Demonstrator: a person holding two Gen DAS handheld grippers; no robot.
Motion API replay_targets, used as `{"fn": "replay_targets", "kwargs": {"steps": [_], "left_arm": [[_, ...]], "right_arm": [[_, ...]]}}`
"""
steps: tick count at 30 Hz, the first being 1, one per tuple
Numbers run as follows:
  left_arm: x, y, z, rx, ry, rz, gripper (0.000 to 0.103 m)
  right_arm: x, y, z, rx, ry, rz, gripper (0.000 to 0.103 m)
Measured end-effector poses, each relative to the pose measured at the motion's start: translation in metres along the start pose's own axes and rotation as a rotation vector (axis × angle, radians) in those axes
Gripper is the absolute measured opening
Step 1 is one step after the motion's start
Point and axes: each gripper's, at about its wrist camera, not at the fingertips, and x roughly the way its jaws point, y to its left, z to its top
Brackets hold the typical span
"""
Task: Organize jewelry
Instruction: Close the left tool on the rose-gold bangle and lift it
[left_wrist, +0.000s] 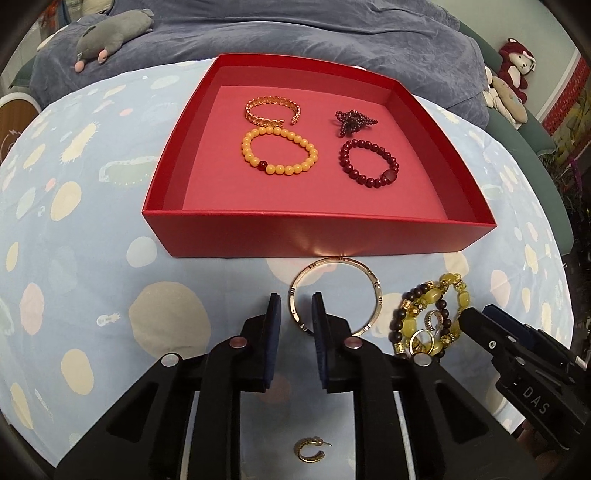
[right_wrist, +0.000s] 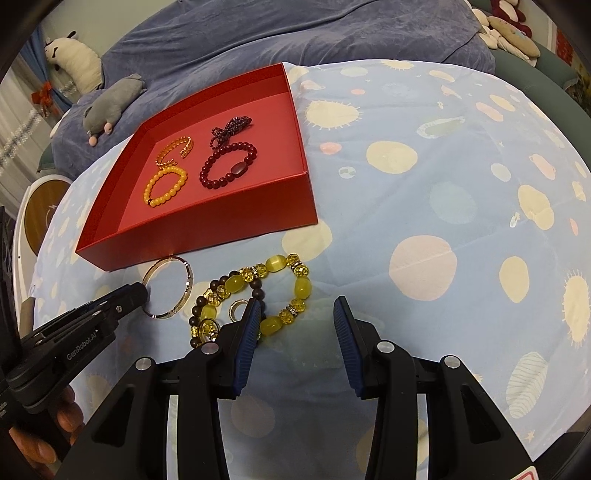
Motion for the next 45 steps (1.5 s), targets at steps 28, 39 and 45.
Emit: {"fn": "replay_targets", "kwargs": {"steps": [28,39,45], "left_arm": [[0.0,-0.008,-0.011,0.07,0.008,0.096,0.059],[-0.007,0.009,-0.019,0.021,0.017,0.098,0.059],[-0.011,0.011,-0.019,0.014,0.02,0.089,0.059]], "right_arm": [[0.004,-0.004,-0.001,0.018,0.015,0.007,0.035],[0.012,0.004,-0.001,-0.04,0.024,-0.046,0.016],[0.007,-0.001,-0.004,-0.034,0.037,-0.031,0.009]]}}
